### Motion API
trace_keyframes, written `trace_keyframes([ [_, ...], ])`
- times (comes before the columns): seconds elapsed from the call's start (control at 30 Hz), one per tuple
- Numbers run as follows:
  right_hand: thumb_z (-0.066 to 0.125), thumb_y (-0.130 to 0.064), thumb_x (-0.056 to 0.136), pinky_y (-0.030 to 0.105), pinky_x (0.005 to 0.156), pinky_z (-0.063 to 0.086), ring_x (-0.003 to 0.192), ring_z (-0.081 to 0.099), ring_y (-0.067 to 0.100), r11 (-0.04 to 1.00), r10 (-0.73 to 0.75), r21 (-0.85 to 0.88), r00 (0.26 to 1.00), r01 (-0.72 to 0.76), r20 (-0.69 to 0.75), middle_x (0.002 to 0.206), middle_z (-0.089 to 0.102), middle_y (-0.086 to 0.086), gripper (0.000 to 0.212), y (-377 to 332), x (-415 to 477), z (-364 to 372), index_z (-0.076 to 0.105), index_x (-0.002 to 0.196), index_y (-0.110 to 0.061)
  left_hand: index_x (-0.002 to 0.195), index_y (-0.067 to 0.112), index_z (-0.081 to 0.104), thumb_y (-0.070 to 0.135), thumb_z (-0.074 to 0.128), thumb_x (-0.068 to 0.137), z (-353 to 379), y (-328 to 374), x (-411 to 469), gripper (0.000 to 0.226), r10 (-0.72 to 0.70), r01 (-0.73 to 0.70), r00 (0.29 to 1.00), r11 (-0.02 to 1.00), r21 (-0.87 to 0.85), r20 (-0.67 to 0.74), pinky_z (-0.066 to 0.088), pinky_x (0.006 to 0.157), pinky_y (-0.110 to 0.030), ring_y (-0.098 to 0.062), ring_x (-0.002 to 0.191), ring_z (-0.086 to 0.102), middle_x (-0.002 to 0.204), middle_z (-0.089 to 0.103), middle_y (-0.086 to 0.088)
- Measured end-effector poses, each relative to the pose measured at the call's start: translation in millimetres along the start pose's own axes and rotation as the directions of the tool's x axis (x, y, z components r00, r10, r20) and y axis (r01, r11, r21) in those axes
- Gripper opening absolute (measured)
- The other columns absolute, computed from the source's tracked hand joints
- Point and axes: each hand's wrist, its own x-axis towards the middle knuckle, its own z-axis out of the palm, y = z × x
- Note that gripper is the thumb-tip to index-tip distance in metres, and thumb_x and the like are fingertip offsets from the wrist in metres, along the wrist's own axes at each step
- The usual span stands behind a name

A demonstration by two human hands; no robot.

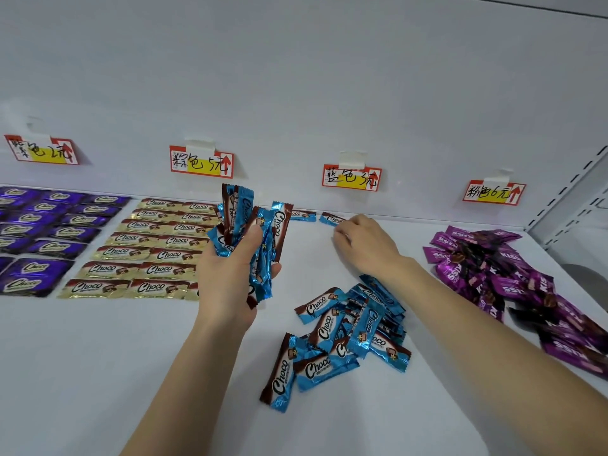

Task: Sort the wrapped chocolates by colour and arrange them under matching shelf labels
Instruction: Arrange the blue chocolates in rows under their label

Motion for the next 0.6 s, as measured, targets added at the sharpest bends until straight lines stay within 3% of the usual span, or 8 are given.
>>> trace_keyframes([
  [0.6,0.032,-0.028,0.098,0.034,0.087,0.039,0.107,0.046,0.024,1.0,0.019,-0.005,0.988,-0.02,-0.151,0.122,0.053,0.01,0.036,6,13,19,0.053,0.121,-0.011,0.108,0.023,0.058,0.025,0.07,0.08,0,-1,2,0.03,-0.006,0.006,1.0,1.0,0.01,-0.012,0.055,0.05,-0.025,-0.01,0.071,0.071,0.092,0.07,0.001],
])
